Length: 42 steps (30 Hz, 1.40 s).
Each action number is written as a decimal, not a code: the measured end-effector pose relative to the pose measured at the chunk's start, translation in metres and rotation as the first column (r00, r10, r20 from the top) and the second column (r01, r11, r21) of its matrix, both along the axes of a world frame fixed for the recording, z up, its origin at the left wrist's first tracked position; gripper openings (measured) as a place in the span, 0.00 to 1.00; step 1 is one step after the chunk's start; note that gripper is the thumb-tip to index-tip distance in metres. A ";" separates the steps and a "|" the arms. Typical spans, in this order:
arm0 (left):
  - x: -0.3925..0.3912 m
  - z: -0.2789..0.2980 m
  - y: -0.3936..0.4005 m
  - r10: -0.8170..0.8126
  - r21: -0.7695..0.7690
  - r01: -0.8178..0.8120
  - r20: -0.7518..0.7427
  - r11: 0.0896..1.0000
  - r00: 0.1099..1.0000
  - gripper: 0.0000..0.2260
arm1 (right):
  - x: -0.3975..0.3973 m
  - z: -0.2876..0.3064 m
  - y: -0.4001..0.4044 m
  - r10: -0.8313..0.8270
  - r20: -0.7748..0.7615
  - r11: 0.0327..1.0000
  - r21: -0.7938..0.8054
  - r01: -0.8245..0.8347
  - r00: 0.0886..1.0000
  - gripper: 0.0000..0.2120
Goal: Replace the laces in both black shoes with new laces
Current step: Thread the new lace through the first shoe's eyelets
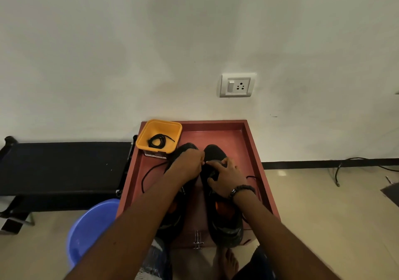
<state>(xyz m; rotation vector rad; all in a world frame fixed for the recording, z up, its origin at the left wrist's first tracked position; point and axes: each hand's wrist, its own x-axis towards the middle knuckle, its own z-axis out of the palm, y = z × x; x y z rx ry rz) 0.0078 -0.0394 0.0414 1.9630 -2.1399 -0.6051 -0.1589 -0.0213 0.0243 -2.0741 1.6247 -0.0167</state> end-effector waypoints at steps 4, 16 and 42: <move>0.025 0.026 -0.002 -0.005 -0.105 0.006 0.018 0.994 1.000 0.07 | -0.003 0.004 -0.002 -0.015 -0.001 1.000 0.008 0.015 1.000 0.27; 0.059 0.046 0.024 0.111 -0.055 -0.102 0.200 0.993 0.973 0.15 | -0.006 0.005 0.004 -0.018 0.090 0.999 0.037 0.015 0.996 0.28; 0.064 0.024 0.034 0.204 0.022 -0.203 -0.142 0.979 0.969 0.05 | -0.014 -0.006 0.008 -0.076 0.123 0.997 0.013 0.075 0.989 0.32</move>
